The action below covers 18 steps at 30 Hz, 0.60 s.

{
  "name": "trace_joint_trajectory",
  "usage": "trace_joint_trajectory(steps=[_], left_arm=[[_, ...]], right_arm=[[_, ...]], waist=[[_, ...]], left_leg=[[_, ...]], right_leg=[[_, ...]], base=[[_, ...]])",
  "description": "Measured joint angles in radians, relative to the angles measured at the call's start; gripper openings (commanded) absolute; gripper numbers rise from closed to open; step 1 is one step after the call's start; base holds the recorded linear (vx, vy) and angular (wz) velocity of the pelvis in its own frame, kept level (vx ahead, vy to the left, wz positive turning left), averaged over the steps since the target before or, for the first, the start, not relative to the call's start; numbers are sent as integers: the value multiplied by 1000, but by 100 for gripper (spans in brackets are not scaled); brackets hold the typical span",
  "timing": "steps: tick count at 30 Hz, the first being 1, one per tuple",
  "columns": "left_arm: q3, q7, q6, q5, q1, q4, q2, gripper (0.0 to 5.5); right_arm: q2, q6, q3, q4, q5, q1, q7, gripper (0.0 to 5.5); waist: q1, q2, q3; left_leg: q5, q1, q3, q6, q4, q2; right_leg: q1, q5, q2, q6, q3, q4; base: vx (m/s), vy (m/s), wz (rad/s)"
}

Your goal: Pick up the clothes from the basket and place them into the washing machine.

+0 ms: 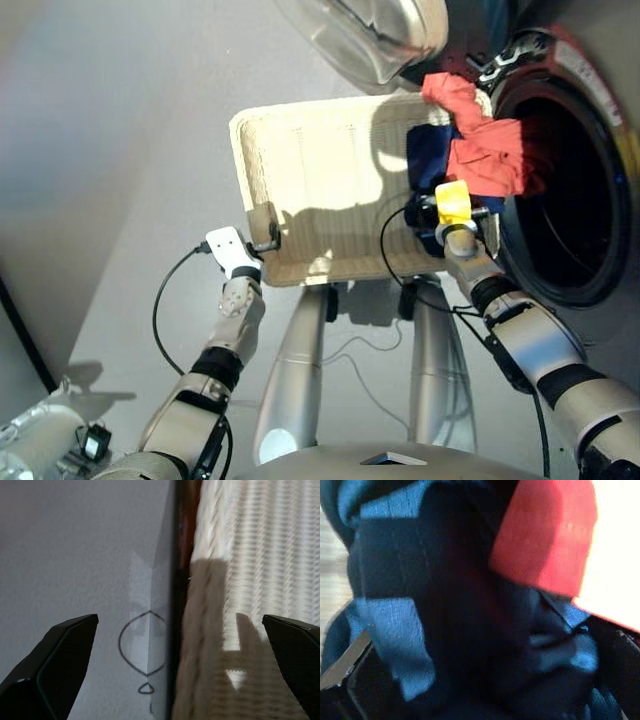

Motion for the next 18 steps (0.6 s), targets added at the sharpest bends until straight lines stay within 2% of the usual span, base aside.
trace_joint_trajectory(steps=[1, 2, 6, 12, 15, 18], left_arm=[[-2, -1, 3, 0, 0, 0, 0, 550], [-4, -1, 4, 0, 0, -2, 0, 550], [-5, -1, 16, -1, 13, -30, 4, 550], [-6, -2, 19, -1, 22, -40, 12, 550], [-6, -2, 19, -1, 27, -39, 13, 550], [-4, -2, 17, -2, 29, -39, 13, 550]], right_arm=[[1, -2, -4, -1, 12, -1, 17, 166], [6, 0, -4, 0, 27, -7, 29, 0], [45, -18, -31, -10, 92, -33, 30, 0], [40, -17, -95, -18, 207, -45, 29, 0], [37, -19, -151, -27, 283, -28, 24, 0], [28, -22, -206, -76, 384, -15, 7, 0]], waist=[[0, 0, 0], [3, 0, 0], [8, 0, 0], [20, 2, -1], [31, 7, -2], [32, 18, -5]], left_leg=[[-3, -10, -4, -4, 13, -1], [-6, -19, -5, -10, 27, -1], [-6, -43, -7, -9, 34, 3], [-4, -34, -2, -6, 25, 5], [1, -6, 15, 1, 25, 4], [1, 28, 33, 0, 1, 4]], right_leg=[[-8, -4, 0, -4, 0, 13], [-19, -7, -2, -6, 3, 20], [-46, -7, 1, -6, 4, 20], [-42, -6, 5, -4, 5, 9], [-19, 9, 4, -12, 12, 9], [4, 18, 1, -8, 31, -2]], base=[[0, 0, 0], [0, 0, 0], [0, 0, 0], [0, 0, 0], [0, 0, 0], [0, 0, 0]])
